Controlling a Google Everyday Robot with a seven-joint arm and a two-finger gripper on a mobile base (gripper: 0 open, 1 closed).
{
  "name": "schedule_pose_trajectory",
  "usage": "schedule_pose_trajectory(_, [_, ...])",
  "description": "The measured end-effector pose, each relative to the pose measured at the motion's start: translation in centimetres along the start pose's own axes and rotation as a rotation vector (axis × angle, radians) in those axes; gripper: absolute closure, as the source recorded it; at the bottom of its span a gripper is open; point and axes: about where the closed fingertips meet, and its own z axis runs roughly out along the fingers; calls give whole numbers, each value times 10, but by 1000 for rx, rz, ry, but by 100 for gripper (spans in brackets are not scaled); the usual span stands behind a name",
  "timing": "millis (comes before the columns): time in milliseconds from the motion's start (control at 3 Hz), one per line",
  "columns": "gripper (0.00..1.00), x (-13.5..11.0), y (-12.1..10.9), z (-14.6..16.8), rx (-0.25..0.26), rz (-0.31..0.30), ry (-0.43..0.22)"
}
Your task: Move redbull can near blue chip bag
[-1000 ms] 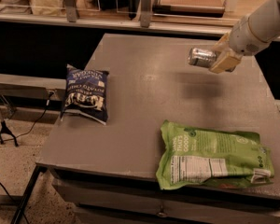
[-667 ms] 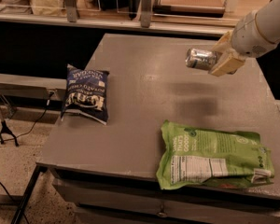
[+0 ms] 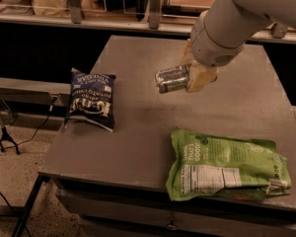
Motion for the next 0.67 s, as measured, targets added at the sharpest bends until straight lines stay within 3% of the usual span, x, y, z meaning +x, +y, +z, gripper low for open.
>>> schedule_pose_trajectory(333, [71, -44, -2, 18, -81, -118, 28])
schedule_pose_trajectory(667, [71, -62, -7, 29, -145, -142, -23])
